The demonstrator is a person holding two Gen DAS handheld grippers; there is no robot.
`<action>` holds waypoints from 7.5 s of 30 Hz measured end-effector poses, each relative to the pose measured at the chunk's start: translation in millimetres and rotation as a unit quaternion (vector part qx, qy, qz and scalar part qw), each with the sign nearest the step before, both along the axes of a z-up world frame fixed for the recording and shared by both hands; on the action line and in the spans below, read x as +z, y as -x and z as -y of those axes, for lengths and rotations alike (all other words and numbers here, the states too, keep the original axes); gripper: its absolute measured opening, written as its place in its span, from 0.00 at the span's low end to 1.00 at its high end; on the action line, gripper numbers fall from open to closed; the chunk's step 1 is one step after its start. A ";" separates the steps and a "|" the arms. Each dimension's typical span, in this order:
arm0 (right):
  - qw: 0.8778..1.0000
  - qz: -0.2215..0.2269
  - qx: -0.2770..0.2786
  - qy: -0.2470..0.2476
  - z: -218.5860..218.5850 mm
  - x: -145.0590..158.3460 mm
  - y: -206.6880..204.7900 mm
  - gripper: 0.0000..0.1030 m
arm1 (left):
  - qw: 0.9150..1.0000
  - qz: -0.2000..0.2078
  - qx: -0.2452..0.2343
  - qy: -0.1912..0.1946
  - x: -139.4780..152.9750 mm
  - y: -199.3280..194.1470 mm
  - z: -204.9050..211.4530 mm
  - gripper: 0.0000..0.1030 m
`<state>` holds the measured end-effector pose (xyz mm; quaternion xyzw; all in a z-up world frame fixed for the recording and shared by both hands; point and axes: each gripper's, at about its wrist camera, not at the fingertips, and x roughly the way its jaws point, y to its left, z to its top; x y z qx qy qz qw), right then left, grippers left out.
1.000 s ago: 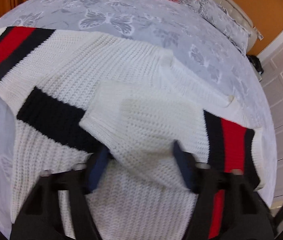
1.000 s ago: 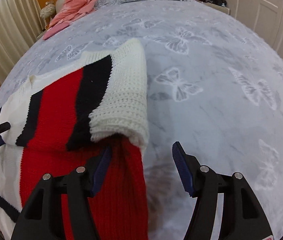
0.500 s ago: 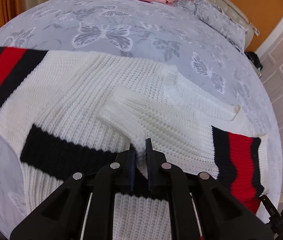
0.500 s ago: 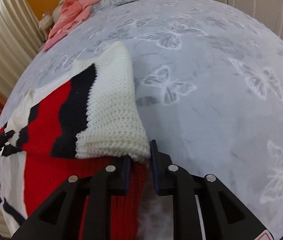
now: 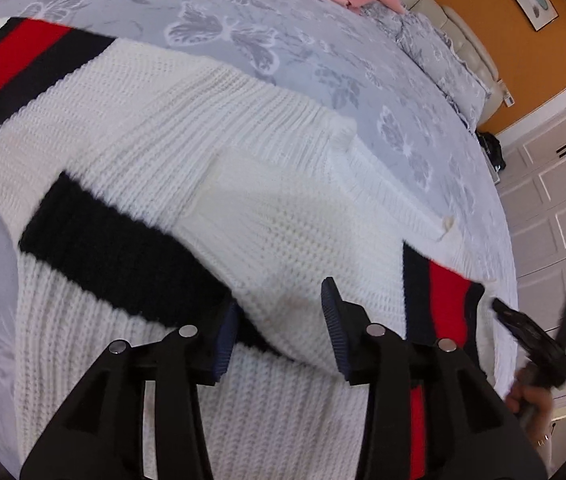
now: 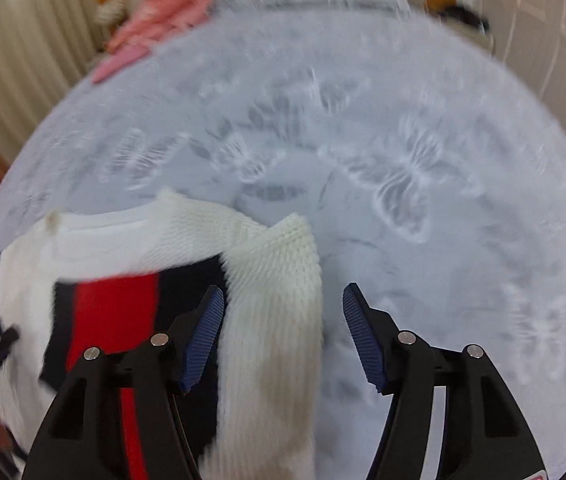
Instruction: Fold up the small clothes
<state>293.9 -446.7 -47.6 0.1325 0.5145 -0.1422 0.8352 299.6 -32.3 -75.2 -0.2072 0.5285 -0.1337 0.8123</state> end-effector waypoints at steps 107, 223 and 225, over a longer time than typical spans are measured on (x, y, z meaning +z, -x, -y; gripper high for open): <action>0.969 0.081 -0.055 -0.225 -109.6 31.6 63.8 0.59 | 0.973 -0.039 0.177 0.142 -0.4 3.1 -102.7 0.80; 0.960 0.122 -0.009 -0.252 -161.3 169.0 564.0 0.10 | 0.978 -0.089 -0.023 0.189 160.6 372.8 -205.7 0.06; 0.953 0.172 -0.002 -0.249 -141.5 185.1 526.5 0.10 | 0.982 -0.047 -0.032 0.180 178.3 337.9 -189.2 0.06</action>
